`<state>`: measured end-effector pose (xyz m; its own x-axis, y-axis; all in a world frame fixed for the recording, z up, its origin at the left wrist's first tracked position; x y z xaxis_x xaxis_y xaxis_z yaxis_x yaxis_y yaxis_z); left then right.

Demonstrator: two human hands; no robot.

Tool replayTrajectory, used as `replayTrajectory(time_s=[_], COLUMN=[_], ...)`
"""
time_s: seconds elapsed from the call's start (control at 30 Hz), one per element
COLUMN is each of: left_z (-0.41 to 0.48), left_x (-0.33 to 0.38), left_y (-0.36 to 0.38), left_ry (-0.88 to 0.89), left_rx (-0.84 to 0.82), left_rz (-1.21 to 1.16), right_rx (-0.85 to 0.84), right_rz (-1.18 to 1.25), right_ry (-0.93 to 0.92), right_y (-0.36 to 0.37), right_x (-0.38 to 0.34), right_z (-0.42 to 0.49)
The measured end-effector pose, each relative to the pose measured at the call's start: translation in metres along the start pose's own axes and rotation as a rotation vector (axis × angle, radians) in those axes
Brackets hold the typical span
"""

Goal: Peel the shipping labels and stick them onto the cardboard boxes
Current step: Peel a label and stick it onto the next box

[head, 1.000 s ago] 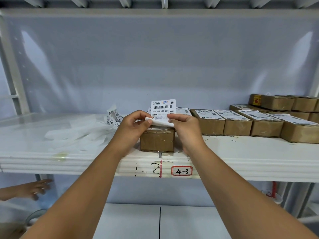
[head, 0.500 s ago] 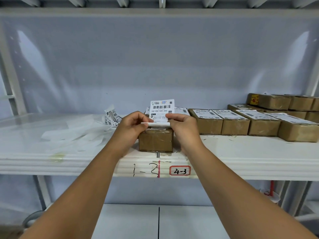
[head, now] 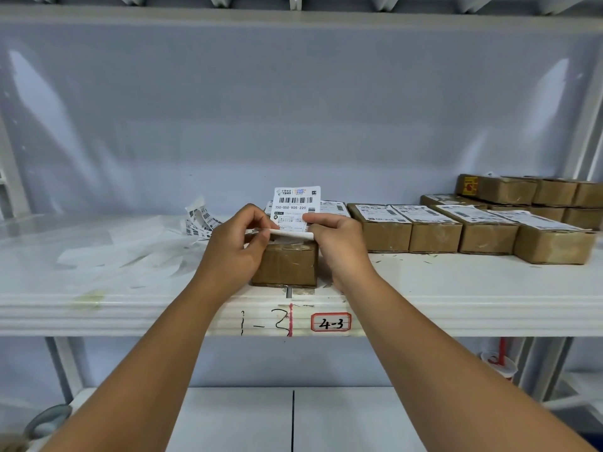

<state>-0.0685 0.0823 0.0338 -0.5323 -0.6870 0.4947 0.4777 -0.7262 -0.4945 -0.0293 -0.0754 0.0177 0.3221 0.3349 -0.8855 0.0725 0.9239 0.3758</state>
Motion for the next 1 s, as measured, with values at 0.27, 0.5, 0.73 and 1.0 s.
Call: replayTrajectory(time_s=[0.27,0.5,0.73,1.0], left_z=[-0.0014,-0.0031,-0.0038,-0.003], left_x=[0.0008,0.0032,0.0046,0.0026], left_y=[-0.0002,0.0002,-0.0008,-0.0002], left_ry=[0.014,0.011,0.015,-0.008], left_rx=[-0.005,-0.031,-0.012,-0.016], left_rz=[0.024,0.006,0.027,0.016], right_rx=[-0.005,0.007,0.0,-0.008], right_rz=[-0.019,-0.001,-0.008,-0.04], right_ry=[-0.028,-0.029,-0.048,-0.058], right_y=[-0.0005,-0.0025,-0.0018,-0.0013], right_x=[-0.0023,-0.0003,-0.0036,-0.0044], right_z=[-0.0008,0.0013,-0.0003,-0.0015])
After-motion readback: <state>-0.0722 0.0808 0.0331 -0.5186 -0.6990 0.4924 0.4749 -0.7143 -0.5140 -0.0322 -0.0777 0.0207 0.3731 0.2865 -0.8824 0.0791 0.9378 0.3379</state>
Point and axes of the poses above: each hand's wrist, its own z-axis towards the middle knuckle, its own y-axis out of the palm, x = y × z, the point moved 5 cm from there along z, towards the middle knuckle, and after that the axes turned 15 degrees about z, right-handed, at the moved point
